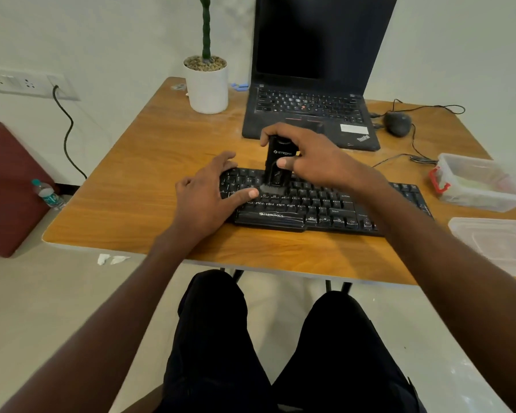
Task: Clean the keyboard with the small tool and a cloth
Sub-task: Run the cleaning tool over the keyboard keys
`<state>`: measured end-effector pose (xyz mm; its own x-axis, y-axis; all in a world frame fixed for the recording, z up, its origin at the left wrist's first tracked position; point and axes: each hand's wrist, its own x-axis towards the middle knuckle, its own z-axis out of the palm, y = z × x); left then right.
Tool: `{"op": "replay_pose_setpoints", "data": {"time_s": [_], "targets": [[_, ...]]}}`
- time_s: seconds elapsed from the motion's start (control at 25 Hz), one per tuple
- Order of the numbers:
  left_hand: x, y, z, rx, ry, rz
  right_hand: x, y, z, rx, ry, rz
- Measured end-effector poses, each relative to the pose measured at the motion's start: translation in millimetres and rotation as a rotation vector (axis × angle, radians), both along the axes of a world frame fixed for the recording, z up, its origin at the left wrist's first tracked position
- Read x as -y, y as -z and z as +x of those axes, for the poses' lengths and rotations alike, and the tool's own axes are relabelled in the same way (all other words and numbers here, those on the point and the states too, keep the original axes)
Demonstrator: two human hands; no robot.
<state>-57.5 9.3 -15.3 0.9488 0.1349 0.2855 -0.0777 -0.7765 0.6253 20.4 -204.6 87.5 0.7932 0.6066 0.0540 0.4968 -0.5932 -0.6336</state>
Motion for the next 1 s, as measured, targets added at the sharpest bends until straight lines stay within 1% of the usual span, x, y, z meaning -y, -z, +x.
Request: {"op": "replay_pose_setpoints", "data": {"time_s": [0.08,0.12,0.16,0.24,0.28,0.36,0.48,0.52,0.56,0.64,0.68,0.76,0.84,0.96,1.0], "targets": [[-4.1,3.4,1.7,0.023,-0.009,0.012,19.8,-5.9,9.7,0.013,0.072,-0.145],[-4.3,4.0,2.0,0.04,-0.015,0.041,23.4,-8.6,11.2,0.025,0.096,-0.171],[-3.0,3.9,1.8,0.055,-0.016,0.069,22.8,-9.0,10.6,0.029,0.091,-0.128],[0.9,2.1,-0.1,0.072,-0.017,0.112,15.7,-4.6,2.7,-0.034,0.034,0.062],[1.6,1.8,-1.2,0.073,-0.024,0.134,13.6,-0.9,-0.8,-0.052,0.007,0.083],[1.9,1.3,-2.2,0.063,-0.037,0.172,18.7,-1.8,-1.6,0.012,0.023,-0.042],[3.5,1.3,-2.3,0.054,-0.04,0.183,38.8,-10.1,1.5,0.152,0.143,-0.356],[3.6,1.3,-2.5,0.054,-0.04,0.184,38.0,-10.9,-2.0,0.186,0.155,-0.376],[3.6,1.9,-2.6,0.056,-0.041,0.19,32.0,-9.7,-6.7,0.207,0.141,-0.315],[4.0,2.7,-2.6,0.061,-0.046,0.208,10.8,-5.3,-17.0,0.185,0.072,-0.082],[4.5,2.8,-2.8,0.062,-0.05,0.213,2.0,-2.2,-21.2,0.182,0.023,-0.015],[6.1,3.4,-3.0,0.073,-0.067,0.224,-0.1,3.1,-24.4,0.188,-0.048,-0.018],[6.4,3.3,-3.0,0.082,-0.086,0.236,15.7,-3.0,-23.3,0.154,-0.049,-0.124],[6.5,3.7,-3.0,0.072,-0.086,0.244,51.7,-19.1,-17.2,0.143,0.002,-0.407],[6.5,4.0,-2.9,0.071,-0.086,0.248,57.9,-22.0,-15.8,0.148,0.038,-0.45]]}}
